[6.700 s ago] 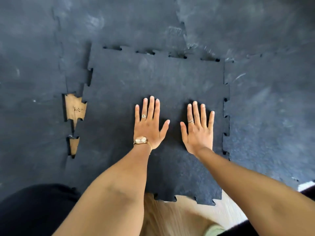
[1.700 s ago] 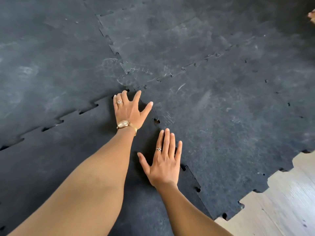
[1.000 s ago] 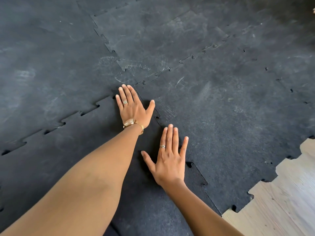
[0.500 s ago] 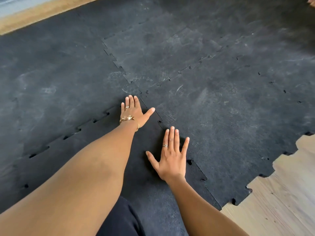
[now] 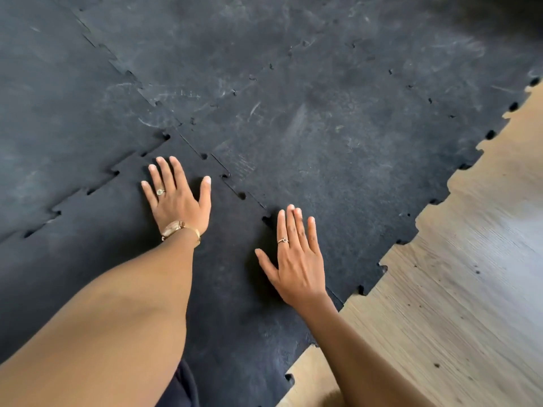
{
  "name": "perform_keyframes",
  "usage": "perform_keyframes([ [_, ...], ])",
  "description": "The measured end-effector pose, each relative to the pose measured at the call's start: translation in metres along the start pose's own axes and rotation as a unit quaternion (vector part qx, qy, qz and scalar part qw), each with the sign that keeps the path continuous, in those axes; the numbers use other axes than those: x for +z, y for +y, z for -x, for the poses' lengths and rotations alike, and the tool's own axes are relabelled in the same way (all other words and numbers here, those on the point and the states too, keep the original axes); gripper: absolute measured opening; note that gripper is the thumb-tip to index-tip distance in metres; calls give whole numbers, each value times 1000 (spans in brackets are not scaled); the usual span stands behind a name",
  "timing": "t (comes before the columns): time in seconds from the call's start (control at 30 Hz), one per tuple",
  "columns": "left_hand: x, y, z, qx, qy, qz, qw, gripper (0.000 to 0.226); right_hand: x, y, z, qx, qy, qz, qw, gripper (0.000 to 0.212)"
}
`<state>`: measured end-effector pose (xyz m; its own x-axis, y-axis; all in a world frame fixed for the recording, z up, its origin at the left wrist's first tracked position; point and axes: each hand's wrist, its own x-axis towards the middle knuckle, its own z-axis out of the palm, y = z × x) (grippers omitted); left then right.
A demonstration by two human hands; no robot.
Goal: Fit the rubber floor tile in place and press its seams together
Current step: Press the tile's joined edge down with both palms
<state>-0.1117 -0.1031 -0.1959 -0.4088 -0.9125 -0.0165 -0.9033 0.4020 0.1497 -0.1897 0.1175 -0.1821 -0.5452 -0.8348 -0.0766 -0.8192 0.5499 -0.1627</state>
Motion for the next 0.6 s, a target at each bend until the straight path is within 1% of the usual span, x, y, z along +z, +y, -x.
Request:
perform_keyframes([
  [0.07, 0, 0, 1, -2, 3, 6, 1000, 78, 0, 4, -8, -15, -19, 13, 1000, 80],
  [0.17, 2, 0, 1, -1, 8, 4, 1000, 77, 5, 8, -9, -24, -27, -10, 999, 82],
  [0.4, -4, 3, 3, -5, -1, -14, 1000, 77, 6, 8, -10, -17, -44, -17, 999, 94],
  [0.53, -9, 2, 4, -10, -9, -10, 1000, 77, 2, 4, -4, -2, -29, -31, 999, 103],
  [0.6, -8, 3, 4, -7, -7, -10, 1000, 77, -5, 2, -10, 41, -3, -84, 996, 101],
])
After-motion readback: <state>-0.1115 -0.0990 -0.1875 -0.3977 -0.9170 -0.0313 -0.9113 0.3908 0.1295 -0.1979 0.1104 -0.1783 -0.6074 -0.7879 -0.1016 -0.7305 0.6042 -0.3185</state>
